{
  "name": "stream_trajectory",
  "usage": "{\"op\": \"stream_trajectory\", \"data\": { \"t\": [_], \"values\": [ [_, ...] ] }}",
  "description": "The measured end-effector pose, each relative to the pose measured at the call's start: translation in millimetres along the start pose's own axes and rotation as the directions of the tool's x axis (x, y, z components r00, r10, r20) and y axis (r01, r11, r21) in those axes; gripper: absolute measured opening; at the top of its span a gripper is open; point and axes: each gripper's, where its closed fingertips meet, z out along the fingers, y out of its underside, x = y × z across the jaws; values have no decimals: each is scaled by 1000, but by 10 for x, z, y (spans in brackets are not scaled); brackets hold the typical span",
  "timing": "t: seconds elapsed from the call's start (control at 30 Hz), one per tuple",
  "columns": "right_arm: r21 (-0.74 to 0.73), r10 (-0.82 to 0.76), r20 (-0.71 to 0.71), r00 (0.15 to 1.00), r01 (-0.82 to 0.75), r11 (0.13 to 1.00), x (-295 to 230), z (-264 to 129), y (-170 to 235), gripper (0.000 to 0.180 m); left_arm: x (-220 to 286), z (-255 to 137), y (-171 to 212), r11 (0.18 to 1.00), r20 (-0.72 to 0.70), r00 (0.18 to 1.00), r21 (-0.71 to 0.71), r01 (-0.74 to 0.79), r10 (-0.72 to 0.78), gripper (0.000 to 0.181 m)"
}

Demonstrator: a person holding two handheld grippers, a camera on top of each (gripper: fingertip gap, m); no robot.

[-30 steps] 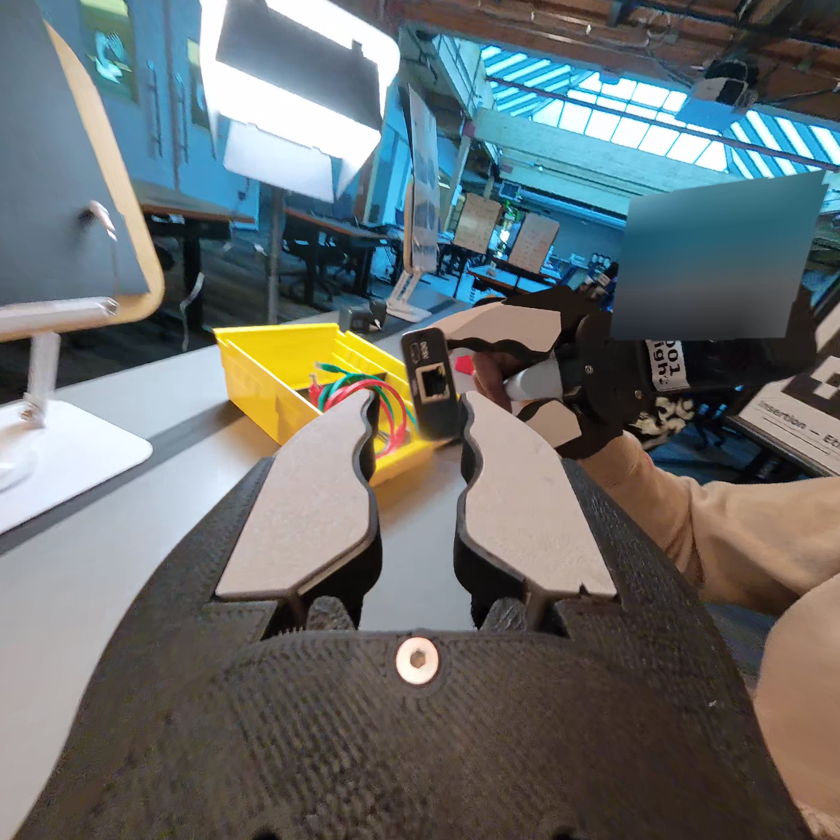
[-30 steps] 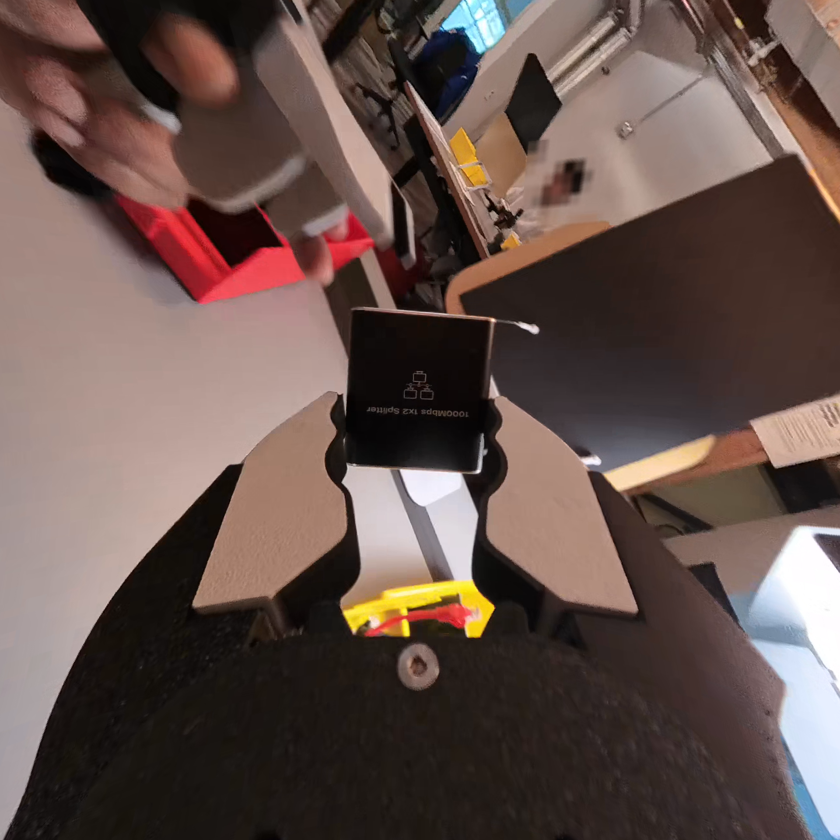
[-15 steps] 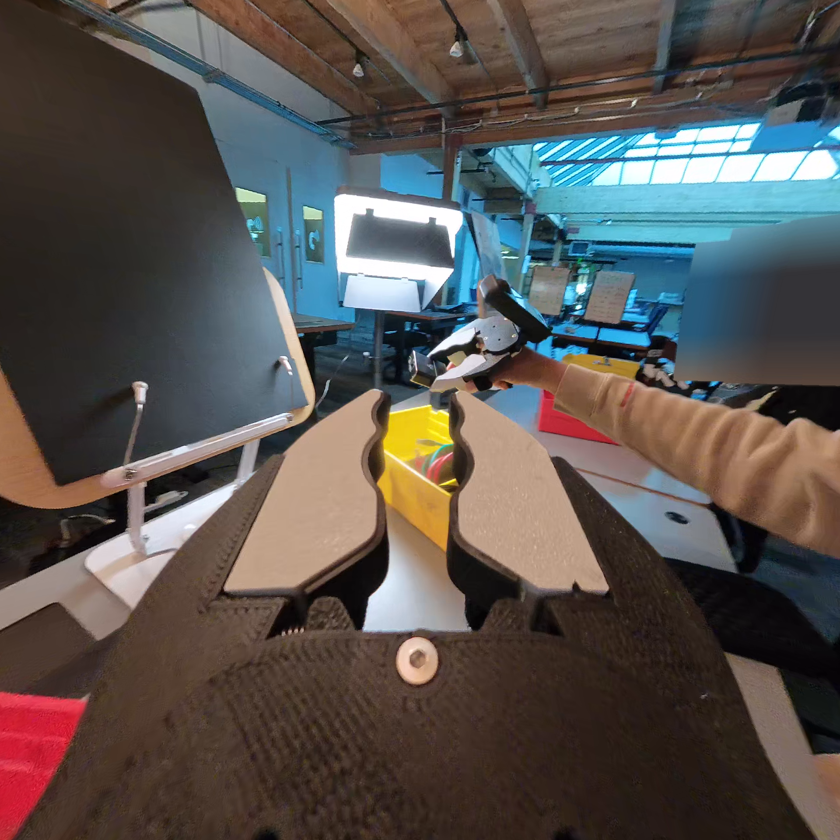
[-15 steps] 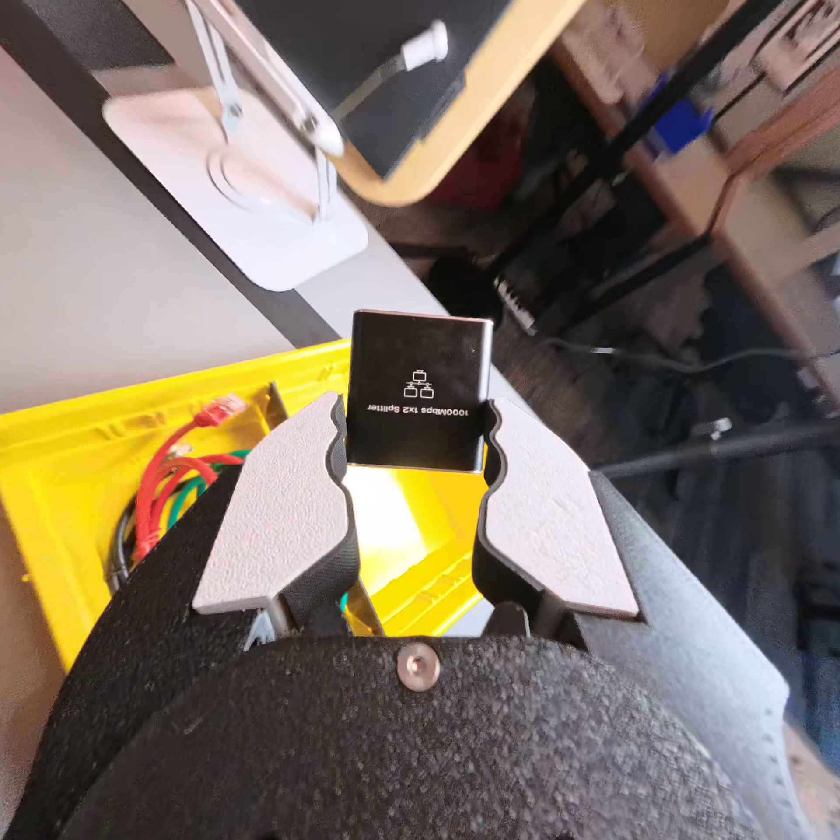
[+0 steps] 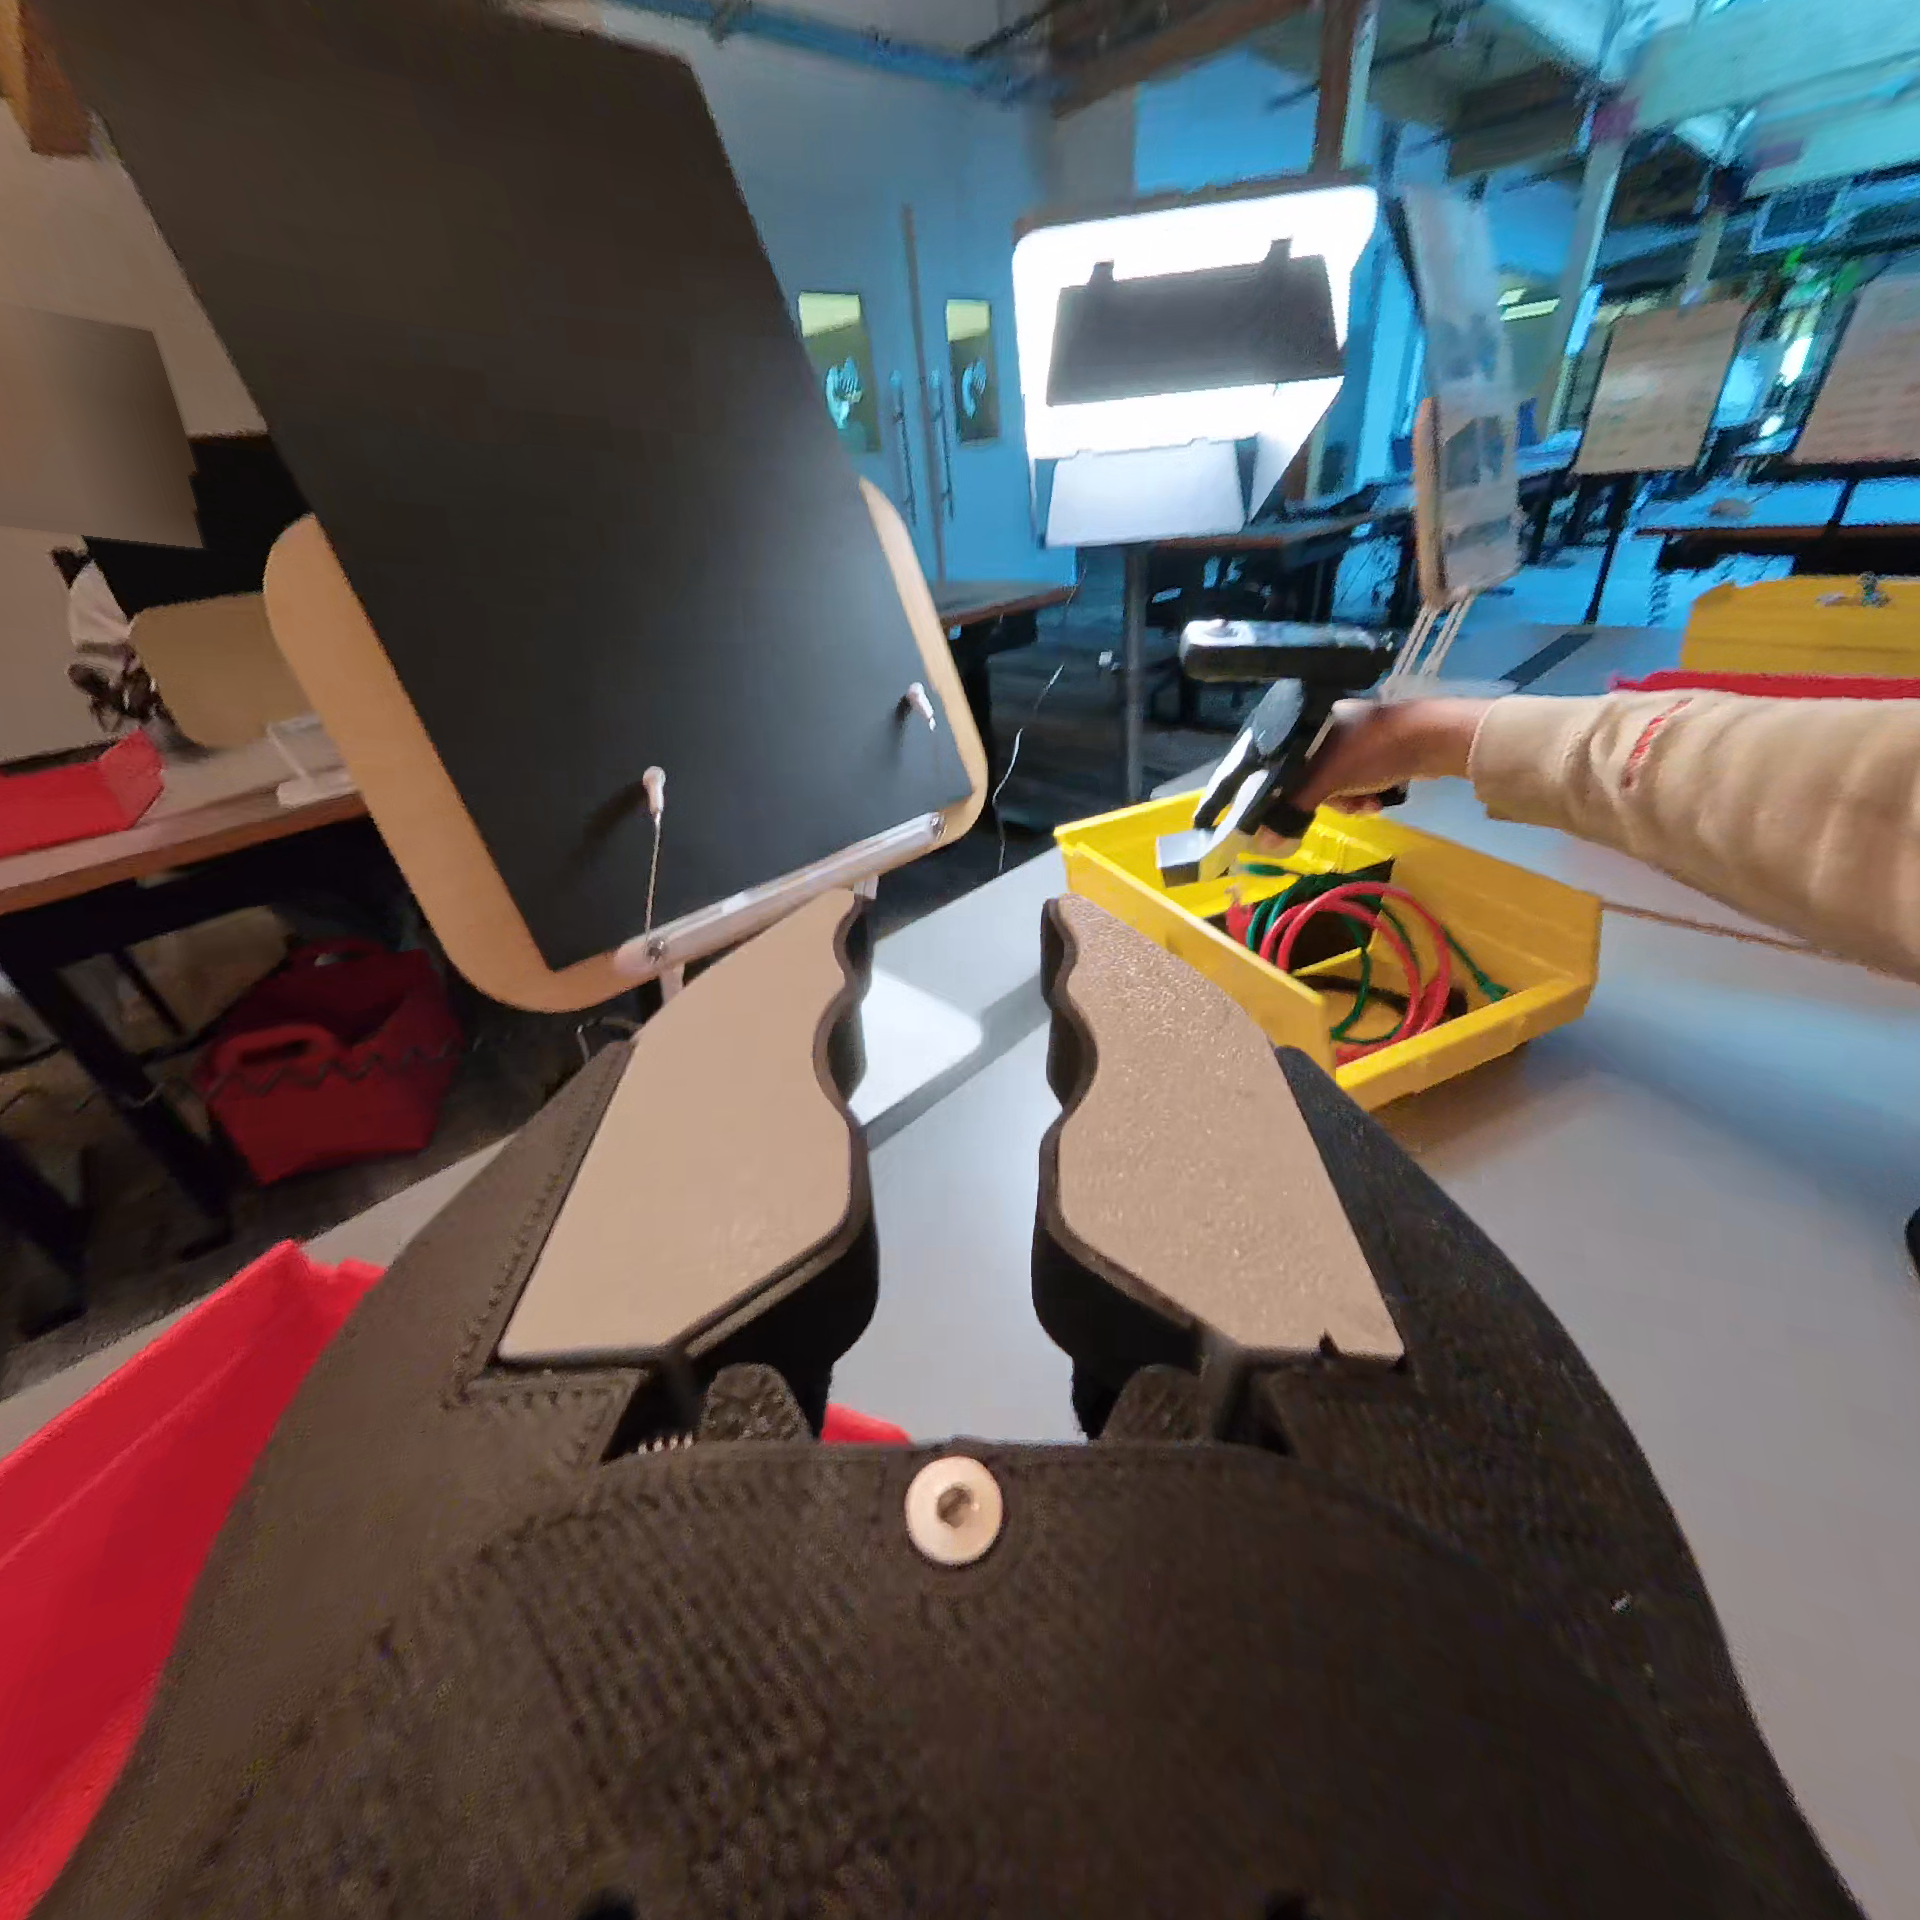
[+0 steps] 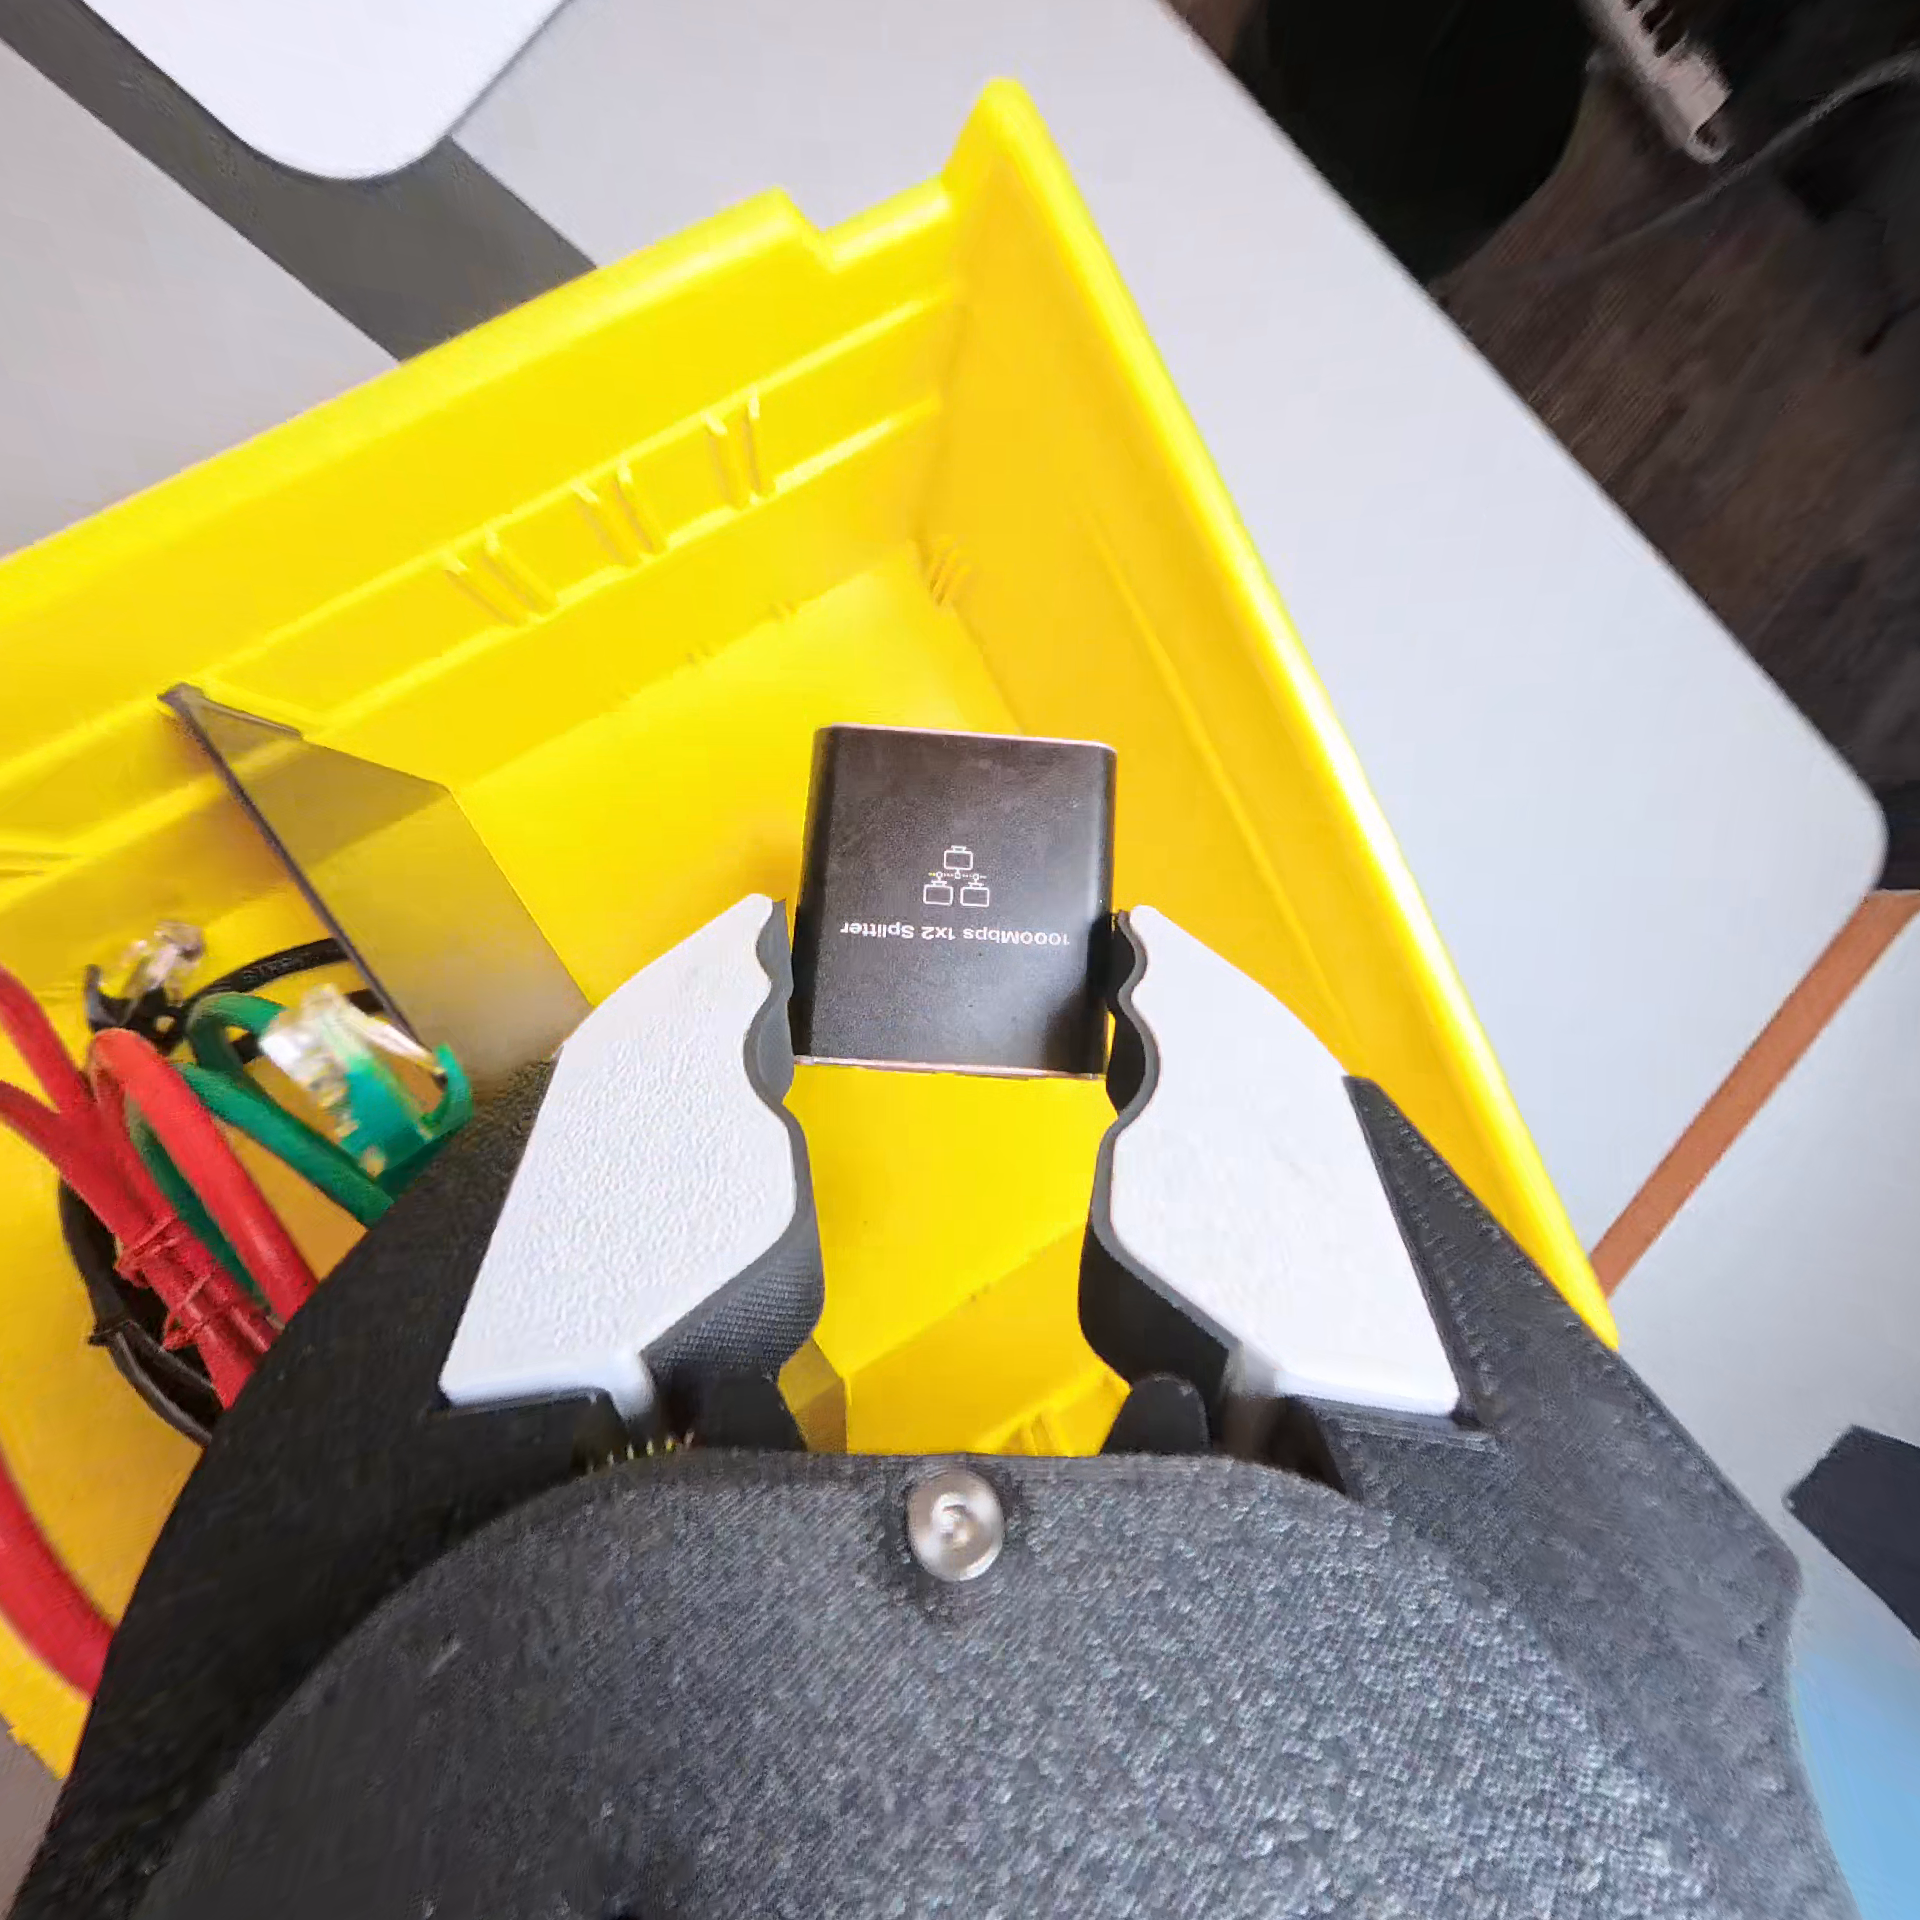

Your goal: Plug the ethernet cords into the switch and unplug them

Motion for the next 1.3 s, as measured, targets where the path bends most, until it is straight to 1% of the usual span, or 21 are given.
{"op": "stream_trajectory", "data": {
  "t": [0.1,0.4,0.47,0.5,0.6,0.73,0.8,0.9,0.97,1.03,1.13,1.17,1.23,1.3],
  "values": [
    [-46,18,15,1000,-17,999,-14,134,53,58,-42,24,97,999,-8,1000,-43,25,-25,32],
    [-227,50,83,995,-30,973,-147,449,342,58,-19,30,113,998,-15,1000,-59,21,-22,32],
    [-268,20,43,999,-8,963,-113,476,399,58,-15,32,116,998,-18,999,-61,26,-27,32],
    [-265,5,14,1000,-1,964,-75,472,386,60,-10,33,116,998,-21,999,-61,28,-30,32],
    [-193,7,-65,998,-19,981,72,348,250,64,3,32,115,998,-24,999,-63,27,-29,32],
    [-89,-24,-178,984,8,996,282,-36,62,63,30,31,105,998,-32,999,-61,25,-27,31],
    [-9,-23,-207,978,22,1000,306,-271,-53,63,47,34,100,998,-37,999,-61,22,-24,31],
    [161,-6,-225,974,43,986,210,-661,-256,62,90,35,93,998,-47,999,-65,16,-19,32],
    [269,-11,-217,976,71,960,27,-914,-351,62,107,29,83,998,-47,999,-67,7,-10,32],
    [350,-35,-198,980,104,931,-246,-1133,-361,63,113,16,67,998,-45,999,-67,2,-5,31],
    [432,-80,-140,987,134,892,-773,-1340,-218,64,118,-24,32,998,-42,999,-65,-2,-1,29],
    [433,-104,-125,987,149,889,-955,-1350,-122,64,111,-39,27,998,-36,999,-69,-8,5,29],
    [384,-166,-127,978,203,901,-1272,-1271,130,65,88,-65,69,994,-25,999,-106,-33,31,28],
    [294,-235,-117,965,259,920,-1559,-1099,428,67,61,-82,237,976,-21,997,-205,-80,77,29]
  ]
}}
